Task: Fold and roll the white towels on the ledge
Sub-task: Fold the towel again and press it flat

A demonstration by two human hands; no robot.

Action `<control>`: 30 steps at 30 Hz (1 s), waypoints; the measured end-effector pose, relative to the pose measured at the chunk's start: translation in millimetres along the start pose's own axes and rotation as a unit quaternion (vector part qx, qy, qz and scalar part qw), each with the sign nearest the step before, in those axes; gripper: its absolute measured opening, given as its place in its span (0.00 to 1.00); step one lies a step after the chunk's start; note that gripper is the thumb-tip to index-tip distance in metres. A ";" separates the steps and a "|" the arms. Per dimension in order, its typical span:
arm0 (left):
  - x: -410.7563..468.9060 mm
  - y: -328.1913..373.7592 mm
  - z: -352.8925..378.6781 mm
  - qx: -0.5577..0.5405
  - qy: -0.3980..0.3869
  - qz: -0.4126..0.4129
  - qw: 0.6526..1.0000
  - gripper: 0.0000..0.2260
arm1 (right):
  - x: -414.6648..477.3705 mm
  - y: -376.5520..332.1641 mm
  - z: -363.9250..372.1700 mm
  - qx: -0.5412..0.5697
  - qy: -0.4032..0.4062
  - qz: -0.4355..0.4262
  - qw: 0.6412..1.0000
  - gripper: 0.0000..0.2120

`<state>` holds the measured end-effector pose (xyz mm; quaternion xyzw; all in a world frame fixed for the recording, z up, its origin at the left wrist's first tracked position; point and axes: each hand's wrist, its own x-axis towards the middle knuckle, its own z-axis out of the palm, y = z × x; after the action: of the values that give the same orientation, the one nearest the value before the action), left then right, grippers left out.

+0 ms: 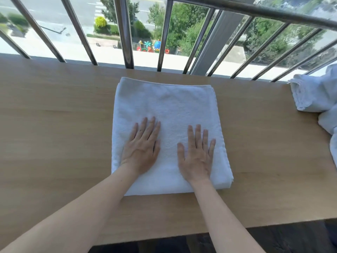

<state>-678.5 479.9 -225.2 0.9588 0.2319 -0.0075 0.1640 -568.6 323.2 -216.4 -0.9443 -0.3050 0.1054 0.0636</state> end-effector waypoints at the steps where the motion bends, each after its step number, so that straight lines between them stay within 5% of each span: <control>1: -1.3 1.0 1.4 0.005 -0.004 0.027 1.000 0.27 | -0.3 -9.3 3.6 0.010 0.001 -0.020 1.000 0.31; 6: 20.8 -20.5 -2.9 0.048 -0.038 0.068 0.996 0.29 | 1.8 -19.0 14.9 0.012 0.007 -0.007 1.000 0.31; 20: 131.4 -61.8 -31.3 0.034 -0.013 -0.080 0.996 0.30 | 5.5 -16.9 22.4 0.009 0.048 -0.022 0.999 0.32; 26: 110.7 -14.7 -14.0 0.064 -0.062 0.117 0.989 0.28 | 5.9 -17.8 26.1 0.004 0.078 -0.024 0.997 0.32; 30: 143.7 -13.8 -14.6 0.062 -0.059 0.120 0.989 0.26 | 7.2 -16.8 29.9 -0.002 0.085 -0.026 0.996 0.32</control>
<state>-557.4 559.7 -228.7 0.9858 0.1042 -0.0591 0.1174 -579.5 342.5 -243.5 -0.9418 -0.3230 0.0220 0.0904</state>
